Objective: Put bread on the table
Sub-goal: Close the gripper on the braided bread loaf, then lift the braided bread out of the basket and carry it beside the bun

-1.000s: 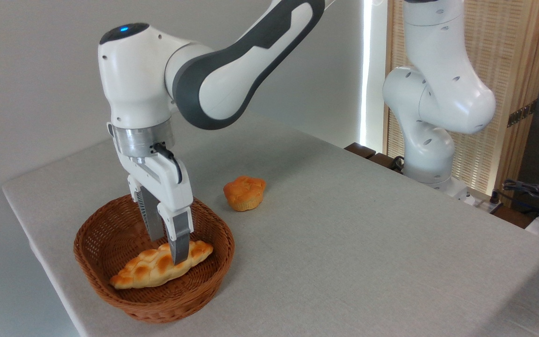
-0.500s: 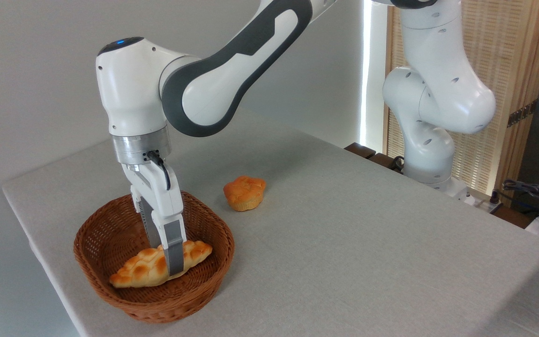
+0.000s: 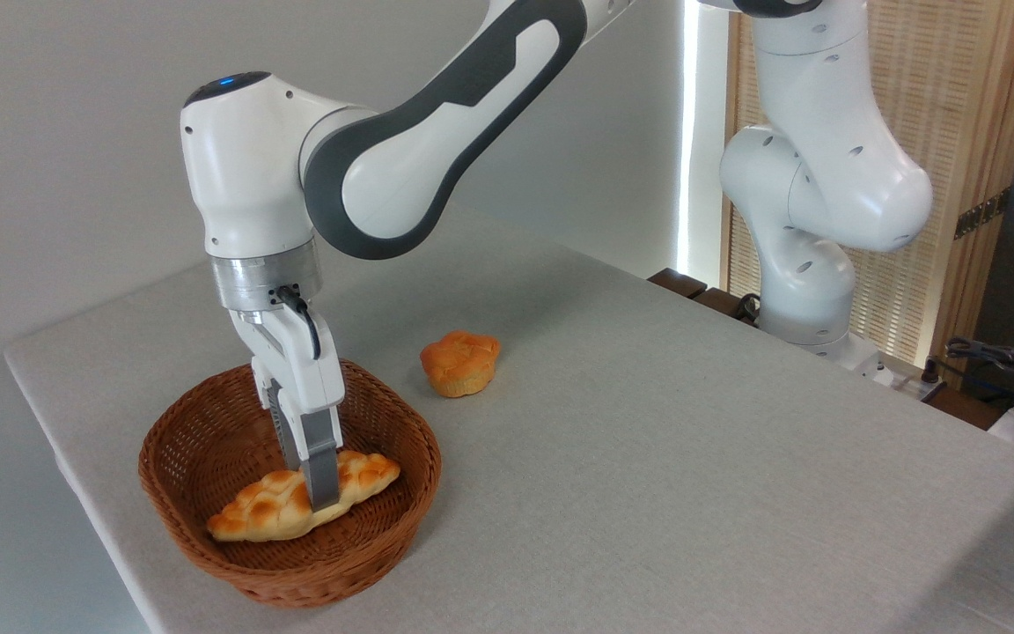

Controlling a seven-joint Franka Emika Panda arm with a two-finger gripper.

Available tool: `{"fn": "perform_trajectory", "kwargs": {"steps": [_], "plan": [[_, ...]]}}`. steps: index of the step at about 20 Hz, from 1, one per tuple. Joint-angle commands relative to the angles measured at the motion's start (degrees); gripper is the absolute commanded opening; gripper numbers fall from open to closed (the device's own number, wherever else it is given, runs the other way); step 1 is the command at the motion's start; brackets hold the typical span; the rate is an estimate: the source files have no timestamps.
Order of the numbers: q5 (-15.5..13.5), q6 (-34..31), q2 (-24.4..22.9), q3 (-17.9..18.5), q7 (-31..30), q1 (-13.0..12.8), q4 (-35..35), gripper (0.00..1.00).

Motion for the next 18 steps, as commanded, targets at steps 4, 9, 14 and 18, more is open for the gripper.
{"fn": "perform_trajectory", "kwargs": {"steps": [4, 9, 14, 18], "plan": [[0.6, -0.7, 0.0, -0.3, -0.7, 0.6, 0.1, 0.0], [-1.8, -1.7, -0.3, -0.2, -0.6, 0.7, 0.7, 0.0], [-10.4, -1.7, -0.8, 1.6, -0.6, 1.1, 2.9, 0.0], [-15.9, -4.5, -1.1, 2.3, -0.8, 1.5, 6.4, 0.0]]}}
